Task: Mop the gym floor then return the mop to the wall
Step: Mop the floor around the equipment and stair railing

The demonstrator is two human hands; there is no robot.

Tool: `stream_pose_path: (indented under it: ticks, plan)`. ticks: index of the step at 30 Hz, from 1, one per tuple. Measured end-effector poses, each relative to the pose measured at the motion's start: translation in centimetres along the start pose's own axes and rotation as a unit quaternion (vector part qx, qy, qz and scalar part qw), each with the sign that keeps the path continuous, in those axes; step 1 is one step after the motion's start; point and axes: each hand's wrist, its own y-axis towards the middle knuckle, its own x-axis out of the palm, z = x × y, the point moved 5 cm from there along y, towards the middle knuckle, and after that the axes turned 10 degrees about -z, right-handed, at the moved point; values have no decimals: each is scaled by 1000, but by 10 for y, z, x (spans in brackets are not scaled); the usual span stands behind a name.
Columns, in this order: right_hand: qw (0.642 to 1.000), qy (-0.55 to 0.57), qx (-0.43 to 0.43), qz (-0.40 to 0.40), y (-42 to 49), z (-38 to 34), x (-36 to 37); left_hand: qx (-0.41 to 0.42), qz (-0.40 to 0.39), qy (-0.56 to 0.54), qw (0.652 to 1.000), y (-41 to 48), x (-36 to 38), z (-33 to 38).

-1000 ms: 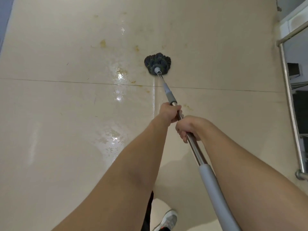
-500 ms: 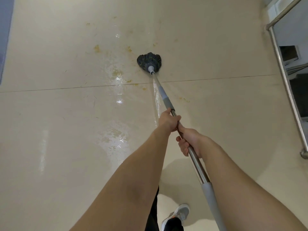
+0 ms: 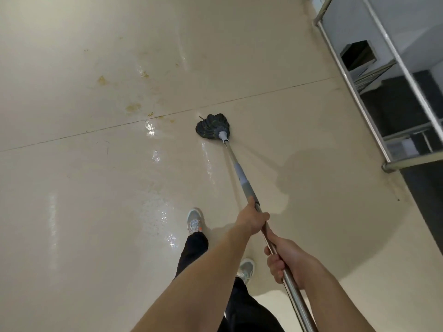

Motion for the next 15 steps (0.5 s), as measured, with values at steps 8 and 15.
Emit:
stream_pose_path:
  ticks: [8,15]
  plan:
    - [996,-49,53,58,-22,36,-65,-31,-88,-200,975,9,97,-5]
    - [984,-145,49,89,-3,-65,-48,-5,-62,-303,951,52,36,44]
